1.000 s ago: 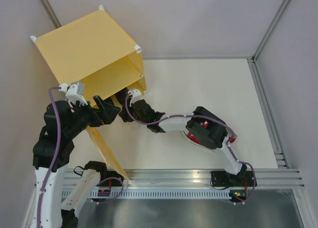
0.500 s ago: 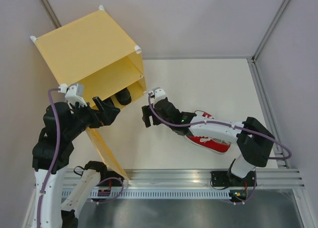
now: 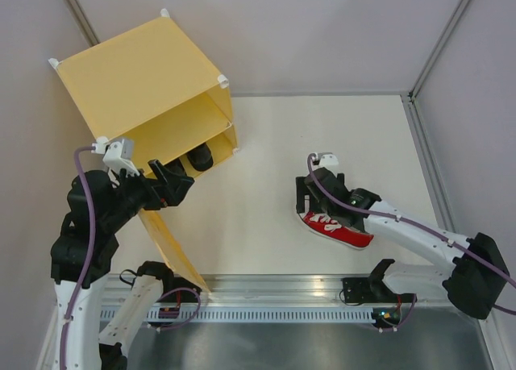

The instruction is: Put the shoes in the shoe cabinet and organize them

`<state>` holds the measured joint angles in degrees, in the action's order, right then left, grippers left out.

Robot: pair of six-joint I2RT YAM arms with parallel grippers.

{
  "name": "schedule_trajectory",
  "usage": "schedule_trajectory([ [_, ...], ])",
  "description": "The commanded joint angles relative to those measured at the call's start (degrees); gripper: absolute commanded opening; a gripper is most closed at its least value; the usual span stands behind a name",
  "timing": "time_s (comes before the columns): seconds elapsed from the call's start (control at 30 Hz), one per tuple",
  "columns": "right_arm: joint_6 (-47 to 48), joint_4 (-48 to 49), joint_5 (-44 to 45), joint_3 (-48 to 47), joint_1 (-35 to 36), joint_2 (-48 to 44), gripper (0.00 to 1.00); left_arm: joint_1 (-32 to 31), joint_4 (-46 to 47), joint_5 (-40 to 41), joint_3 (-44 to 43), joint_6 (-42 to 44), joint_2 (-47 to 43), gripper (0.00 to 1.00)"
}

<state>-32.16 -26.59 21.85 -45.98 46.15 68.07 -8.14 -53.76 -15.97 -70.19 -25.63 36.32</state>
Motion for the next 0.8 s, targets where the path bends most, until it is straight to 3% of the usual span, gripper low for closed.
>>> schedule_trajectory([
  [0.0, -6.15, -10.3, 2.76, 1.94, -1.32, -3.64, 0.93, 0.23, -0.39, 3.57, -0.12, 2.42, -1.95, 1.0],
  [0.37, -15.47, -15.69, 2.32, 10.29, -3.35, -14.98, 0.93, 0.23, 1.81, 2.52, 2.34, 2.25, -3.01, 1.0],
  [0.57, -16.0, -12.27, -0.22, 13.89, -5.1, -13.76, 0.92, 0.23, 2.43, 2.08, 2.87, 2.51, -2.83, 1.0],
  [0.77, -10.57, -6.73, -5.04, 15.83, -5.98, -9.38, 0.9, 0.23, 2.6, 1.9, 3.57, 2.51, -3.09, 1.0],
])
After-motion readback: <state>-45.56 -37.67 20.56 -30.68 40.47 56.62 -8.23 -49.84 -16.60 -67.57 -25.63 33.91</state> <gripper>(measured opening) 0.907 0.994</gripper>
